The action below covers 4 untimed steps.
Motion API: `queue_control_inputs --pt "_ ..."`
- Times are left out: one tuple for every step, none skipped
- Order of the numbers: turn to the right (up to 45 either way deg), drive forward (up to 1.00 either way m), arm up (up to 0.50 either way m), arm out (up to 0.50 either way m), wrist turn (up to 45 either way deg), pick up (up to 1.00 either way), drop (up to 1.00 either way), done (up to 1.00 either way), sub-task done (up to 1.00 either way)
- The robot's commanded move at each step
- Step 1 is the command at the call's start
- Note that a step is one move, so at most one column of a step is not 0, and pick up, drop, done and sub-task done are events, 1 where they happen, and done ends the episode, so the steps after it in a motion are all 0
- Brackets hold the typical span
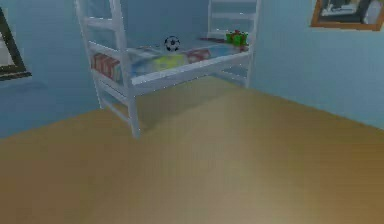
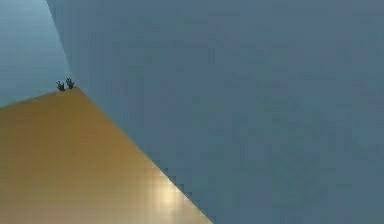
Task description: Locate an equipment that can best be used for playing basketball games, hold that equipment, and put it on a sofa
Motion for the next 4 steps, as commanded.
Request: queue_control_inputs --pt "-45.0 0.0 0.0 0.0 0.0 0.0 0.0 0.0 0.0" --pt "0.0 0.0 0.16 0.0 0.0 0.0 0.0 0.0 0.0" --pt "0.0 0.0 0.0 0.5 0.0 0.0 0.0 0.0 0.0" --pt "0.0 0.0 0.0 0.0 45.0 0.0 0.0 0.0 0.0"
